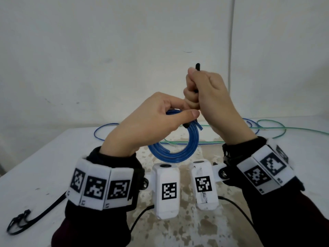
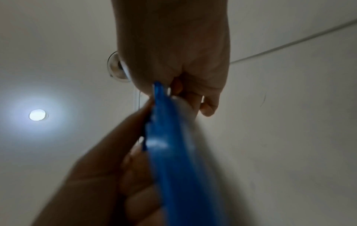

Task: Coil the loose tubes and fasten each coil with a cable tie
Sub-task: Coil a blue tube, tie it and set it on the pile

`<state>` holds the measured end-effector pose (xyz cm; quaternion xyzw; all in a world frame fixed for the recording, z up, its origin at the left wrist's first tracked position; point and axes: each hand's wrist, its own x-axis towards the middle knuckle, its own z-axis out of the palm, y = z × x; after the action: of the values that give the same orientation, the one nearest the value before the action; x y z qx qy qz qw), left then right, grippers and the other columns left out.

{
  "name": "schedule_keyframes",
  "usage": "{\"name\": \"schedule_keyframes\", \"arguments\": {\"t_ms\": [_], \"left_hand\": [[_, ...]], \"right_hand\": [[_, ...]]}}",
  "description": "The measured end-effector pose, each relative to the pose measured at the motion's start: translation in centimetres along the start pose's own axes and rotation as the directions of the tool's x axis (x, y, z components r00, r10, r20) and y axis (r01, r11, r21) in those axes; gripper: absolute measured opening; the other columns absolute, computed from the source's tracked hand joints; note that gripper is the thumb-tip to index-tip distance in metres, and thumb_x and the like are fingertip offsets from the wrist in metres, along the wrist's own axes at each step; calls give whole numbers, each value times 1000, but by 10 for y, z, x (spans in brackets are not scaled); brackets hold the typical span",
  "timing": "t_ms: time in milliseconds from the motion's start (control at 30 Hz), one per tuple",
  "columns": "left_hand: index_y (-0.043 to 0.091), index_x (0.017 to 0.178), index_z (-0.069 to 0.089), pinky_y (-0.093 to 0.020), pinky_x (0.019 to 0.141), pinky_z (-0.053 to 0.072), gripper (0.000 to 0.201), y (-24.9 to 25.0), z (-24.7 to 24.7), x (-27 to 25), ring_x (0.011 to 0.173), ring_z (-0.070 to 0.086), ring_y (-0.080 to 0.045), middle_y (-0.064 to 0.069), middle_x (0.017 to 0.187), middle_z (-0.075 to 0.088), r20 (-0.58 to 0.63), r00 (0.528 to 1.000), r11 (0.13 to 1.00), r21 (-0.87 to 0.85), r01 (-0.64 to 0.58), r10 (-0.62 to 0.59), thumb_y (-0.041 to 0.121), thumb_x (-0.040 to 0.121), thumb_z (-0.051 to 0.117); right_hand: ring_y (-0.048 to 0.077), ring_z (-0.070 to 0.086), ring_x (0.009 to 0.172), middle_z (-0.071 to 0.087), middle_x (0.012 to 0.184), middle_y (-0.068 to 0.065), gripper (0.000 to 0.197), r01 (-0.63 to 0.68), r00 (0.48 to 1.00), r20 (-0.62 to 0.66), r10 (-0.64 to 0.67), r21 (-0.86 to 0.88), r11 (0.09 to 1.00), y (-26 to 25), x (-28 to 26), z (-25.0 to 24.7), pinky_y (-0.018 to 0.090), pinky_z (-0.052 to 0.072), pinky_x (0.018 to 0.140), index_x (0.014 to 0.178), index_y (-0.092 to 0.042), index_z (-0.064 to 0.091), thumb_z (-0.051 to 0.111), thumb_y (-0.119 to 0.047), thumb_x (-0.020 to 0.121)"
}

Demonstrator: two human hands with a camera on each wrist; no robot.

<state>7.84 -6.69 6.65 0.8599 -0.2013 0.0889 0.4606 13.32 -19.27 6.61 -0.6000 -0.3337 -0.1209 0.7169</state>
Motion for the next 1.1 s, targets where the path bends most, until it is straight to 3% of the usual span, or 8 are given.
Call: {"name": "schedule_keyframes", "arguments": {"t_ms": [133,233,333,433,567,733,967,1100], "left_hand": [[11,85,73,-28,47,20,25,-5,-5,3,51,22,-17,-2,56,36,14,1000,995,-102,17,-15,29,93,58],[8,97,71,-22,48,32,24,-11,-13,3,50,30,-14,-2,57,37,32,999,987,-160,-3,9,23,95,52],[7,102,66,-19,52,38,21,-17,-20,3,50,38,-12,2,54,44,8,1000,978,-207,15,-13,21,95,52],[11,93,60,-25,56,36,11,-20,-19,5,48,37,-12,0,56,48,-3,1000,977,-210,19,-20,18,95,51],[9,96,57,-31,62,39,8,-28,-16,11,48,40,-14,-4,63,57,-64,998,965,-263,-22,6,9,96,49],[-4,101,61,-28,65,56,18,-32,-12,12,62,69,-20,-15,82,72,-61,998,972,-235,3,-18,11,95,53],[0,101,66,-37,73,58,21,-35,-12,14,71,71,-24,-16,84,73,-60,996,973,-225,49,-64,17,93,56],[10,106,67,-36,76,59,24,-33,8,20,78,72,-25,-11,87,74,89,990,973,-194,122,-106,27,93,54]], "right_hand": [[11,24,43,27,48,-11,41,36,998,43,-35,-12,999,-5,2,-4,20,25,43,62,-15,29,33,-17,103],[18,49,60,41,61,1,36,15,989,145,-9,-40,999,-8,3,-16,25,43,58,70,-13,38,32,-24,104],[17,59,82,57,85,6,22,-49,972,220,83,-154,987,-11,0,-24,30,54,74,88,-12,54,40,-22,102],[13,66,86,66,95,3,21,-163,935,256,245,-303,939,-7,-1,-33,33,56,80,110,-11,59,50,-24,97],[15,68,85,72,94,13,17,-213,867,348,356,-387,897,0,-1,-41,34,56,85,99,-7,66,56,-19,93],[17,70,77,73,82,14,5,-139,890,337,306,-439,888,6,3,-48,33,58,79,89,-8,68,66,-7,85],[18,70,76,73,83,17,9,-216,911,247,330,-397,892,7,-7,-46,30,58,74,94,-2,68,66,-6,86],[16,71,77,74,88,16,14,-307,909,140,392,-412,858,0,-32,-67,25,57,69,99,0,67,65,-8,87]]}}
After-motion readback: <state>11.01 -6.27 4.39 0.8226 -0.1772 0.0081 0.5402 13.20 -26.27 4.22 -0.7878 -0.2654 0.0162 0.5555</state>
